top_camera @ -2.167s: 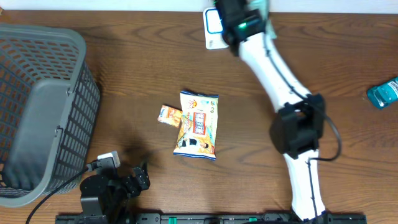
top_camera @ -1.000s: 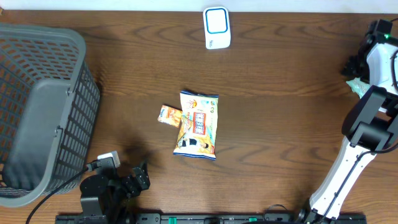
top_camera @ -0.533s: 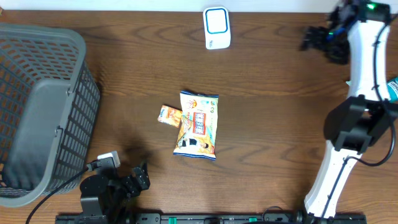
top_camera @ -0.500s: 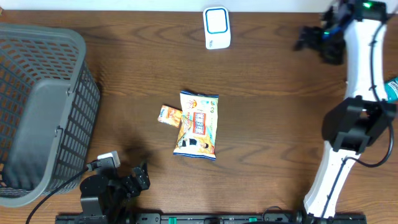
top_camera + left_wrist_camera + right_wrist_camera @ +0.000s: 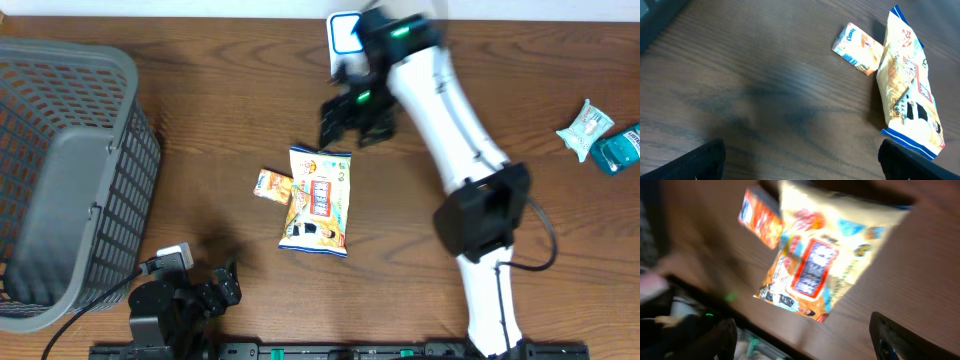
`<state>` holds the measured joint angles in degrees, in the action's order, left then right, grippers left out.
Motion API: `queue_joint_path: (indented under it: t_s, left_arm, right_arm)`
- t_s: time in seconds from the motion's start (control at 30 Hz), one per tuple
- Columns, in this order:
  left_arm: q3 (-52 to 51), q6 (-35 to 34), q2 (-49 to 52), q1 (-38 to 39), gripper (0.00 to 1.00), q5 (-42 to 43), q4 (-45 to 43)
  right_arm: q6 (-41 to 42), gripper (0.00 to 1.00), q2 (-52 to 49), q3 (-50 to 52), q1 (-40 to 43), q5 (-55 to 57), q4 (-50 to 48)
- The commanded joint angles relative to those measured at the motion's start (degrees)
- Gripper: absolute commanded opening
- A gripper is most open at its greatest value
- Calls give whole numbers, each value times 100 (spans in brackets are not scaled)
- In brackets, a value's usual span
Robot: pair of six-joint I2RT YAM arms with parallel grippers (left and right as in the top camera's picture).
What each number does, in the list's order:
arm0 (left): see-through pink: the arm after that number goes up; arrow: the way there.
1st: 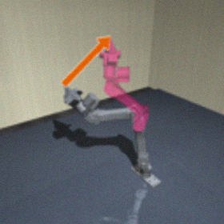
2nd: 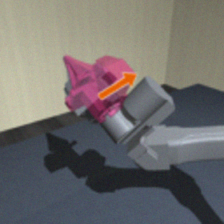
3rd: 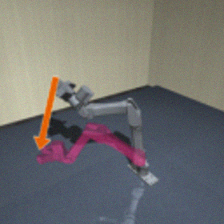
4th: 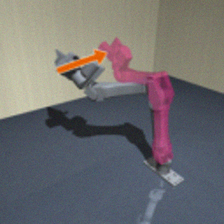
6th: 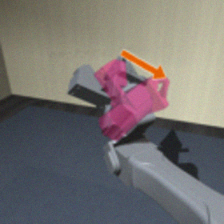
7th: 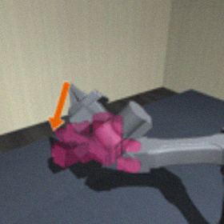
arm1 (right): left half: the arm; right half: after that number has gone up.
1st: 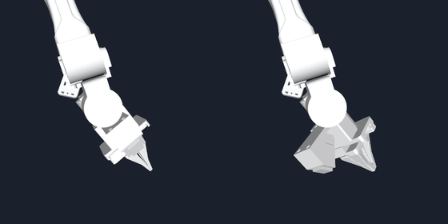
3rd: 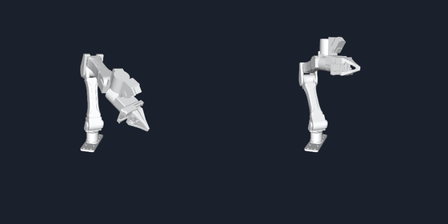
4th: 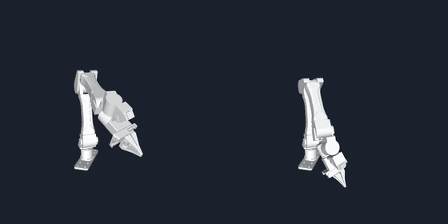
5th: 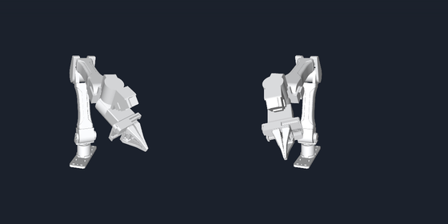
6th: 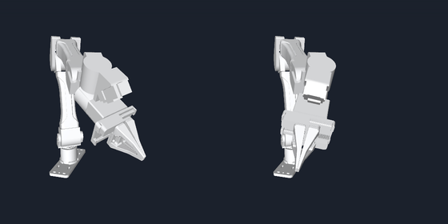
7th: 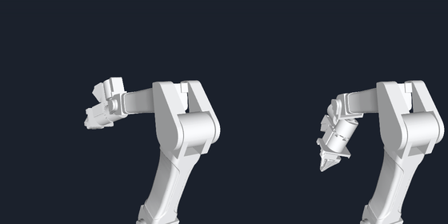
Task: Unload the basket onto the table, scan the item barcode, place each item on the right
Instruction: 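Reach the right gripper down to the snack bag and grasp it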
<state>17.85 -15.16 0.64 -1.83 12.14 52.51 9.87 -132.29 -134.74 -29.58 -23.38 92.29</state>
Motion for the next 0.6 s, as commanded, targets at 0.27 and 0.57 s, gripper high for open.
queue_joint_path:
  t_s: [0.27,0.57]
  left_arm:
    - [-26,52,-4,-20,98,72,20]
    - [-28,52,-4,-20,98,72,20]
  right_arm:
    - [1851,99,-4,754,-1864,3305,-715]
    - [2409,96,-4,1895,-2194,3637,-1392]
